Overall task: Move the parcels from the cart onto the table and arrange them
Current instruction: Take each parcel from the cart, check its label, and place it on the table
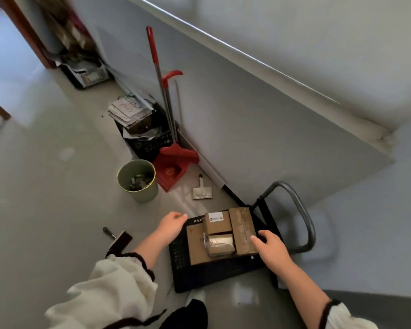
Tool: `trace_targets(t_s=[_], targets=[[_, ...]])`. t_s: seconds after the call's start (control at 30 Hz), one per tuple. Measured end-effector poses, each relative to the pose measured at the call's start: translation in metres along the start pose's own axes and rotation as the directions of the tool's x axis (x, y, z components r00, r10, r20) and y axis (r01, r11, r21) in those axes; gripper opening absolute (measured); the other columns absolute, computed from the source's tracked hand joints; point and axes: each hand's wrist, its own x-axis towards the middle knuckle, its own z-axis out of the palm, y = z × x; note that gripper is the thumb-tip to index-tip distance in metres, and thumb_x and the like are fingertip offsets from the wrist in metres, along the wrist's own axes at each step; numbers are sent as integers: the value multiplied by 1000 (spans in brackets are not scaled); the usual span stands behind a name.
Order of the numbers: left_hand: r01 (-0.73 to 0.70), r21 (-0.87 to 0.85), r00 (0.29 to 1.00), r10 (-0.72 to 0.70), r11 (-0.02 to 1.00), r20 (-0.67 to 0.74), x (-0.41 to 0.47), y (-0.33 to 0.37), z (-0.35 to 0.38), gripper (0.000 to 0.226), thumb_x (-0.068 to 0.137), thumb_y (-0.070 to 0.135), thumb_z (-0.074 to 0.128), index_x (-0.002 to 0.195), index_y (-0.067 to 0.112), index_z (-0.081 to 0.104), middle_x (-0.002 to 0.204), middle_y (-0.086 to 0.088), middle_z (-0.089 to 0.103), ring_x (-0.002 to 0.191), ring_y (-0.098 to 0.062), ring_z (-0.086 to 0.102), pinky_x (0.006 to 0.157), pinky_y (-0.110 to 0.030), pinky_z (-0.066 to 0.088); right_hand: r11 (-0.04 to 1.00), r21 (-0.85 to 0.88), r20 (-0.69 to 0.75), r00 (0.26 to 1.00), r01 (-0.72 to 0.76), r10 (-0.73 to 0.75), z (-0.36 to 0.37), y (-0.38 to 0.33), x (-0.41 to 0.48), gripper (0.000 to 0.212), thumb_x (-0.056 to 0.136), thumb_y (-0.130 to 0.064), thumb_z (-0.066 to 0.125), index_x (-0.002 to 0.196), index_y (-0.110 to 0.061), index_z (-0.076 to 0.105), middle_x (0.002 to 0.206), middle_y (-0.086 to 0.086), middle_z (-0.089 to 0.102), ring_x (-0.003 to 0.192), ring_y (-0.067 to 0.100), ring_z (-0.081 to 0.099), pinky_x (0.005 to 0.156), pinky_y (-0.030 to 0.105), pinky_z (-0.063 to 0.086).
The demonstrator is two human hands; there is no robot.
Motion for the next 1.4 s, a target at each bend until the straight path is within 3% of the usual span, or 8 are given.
trace_targets(t_s=[0.3, 0.43, 0.53, 0.73, 0.87, 1.0, 1.27, 1.4], targets=[[237, -124, 967, -222, 964, 122, 126, -45, 68, 40, 96, 40, 45, 127, 14, 50, 128, -6, 55, 116, -25, 52, 91, -36, 40, 904, 174, 260, 903, -391, 341, 67, 14, 140, 37, 98, -27, 45, 125, -4, 53, 113, 14, 58, 104, 31, 56, 81, 33, 41], [299, -163, 946, -270, 940, 177, 189, -84, 120, 42, 96, 40, 45, 130, 16, 48, 131, -6, 54, 119, -24, 50, 98, -40, 40, 833, 231, 307, 850, -503, 428, 109, 40, 211, 22, 98, -24, 44, 101, -9, 60, 134, 25, 50, 125, 41, 46, 105, 49, 35], [322, -198, 940, -288, 926, 182, 235, -120, 160, 40, 95, 39, 47, 128, 16, 50, 131, -6, 54, 119, -23, 50, 102, -40, 40, 773, 295, 310, 821, -562, 479, 151, 73, 263, 30, 97, -26, 45, 115, -5, 58, 132, 24, 52, 117, 39, 53, 105, 51, 36], [373, -283, 923, -323, 883, 210, 295, -178, 232, 47, 97, 35, 45, 139, 13, 42, 137, -6, 48, 121, -21, 46, 96, -31, 35, 796, 281, 205, 844, -537, 496, 224, 140, 326, 24, 94, -23, 47, 110, -12, 60, 102, 5, 62, 96, 22, 59, 85, 37, 50], [417, -328, 905, -356, 847, 231, 306, -200, 264, 50, 96, 36, 45, 142, 16, 37, 141, -6, 44, 124, -21, 44, 104, -37, 37, 822, 220, 87, 850, -526, 520, 241, 142, 334, 19, 92, -18, 44, 74, -16, 47, 69, -1, 42, 60, 15, 40, 50, 28, 30], [432, -351, 900, -374, 831, 222, 302, -206, 276, 50, 96, 36, 45, 142, 19, 38, 141, -5, 45, 125, -23, 44, 106, -42, 36, 825, 224, 67, 853, -518, 517, 249, 134, 338, 14, 91, -24, 45, 98, -12, 47, 81, 1, 49, 75, 21, 52, 66, 31, 42], [397, -379, 916, -335, 836, 221, 284, -180, 254, 44, 96, 32, 44, 137, 17, 41, 118, 2, 52, 103, -16, 49, 92, -34, 42, 877, 246, 33, 908, -412, 418, 228, 114, 322, 35, 90, -16, 46, 58, -16, 32, 58, -2, 32, 51, 14, 29, 47, 28, 21], [304, -443, 952, -260, 843, 160, 248, -135, 219, 36, 95, 30, 47, 129, 19, 50, 112, 2, 58, 104, -17, 55, 92, -37, 47, 911, 301, 19, 956, -284, 291, 185, 80, 288, 18, 92, -18, 48, 106, -14, 59, 84, -3, 55, 74, 11, 52, 65, 25, 40]])
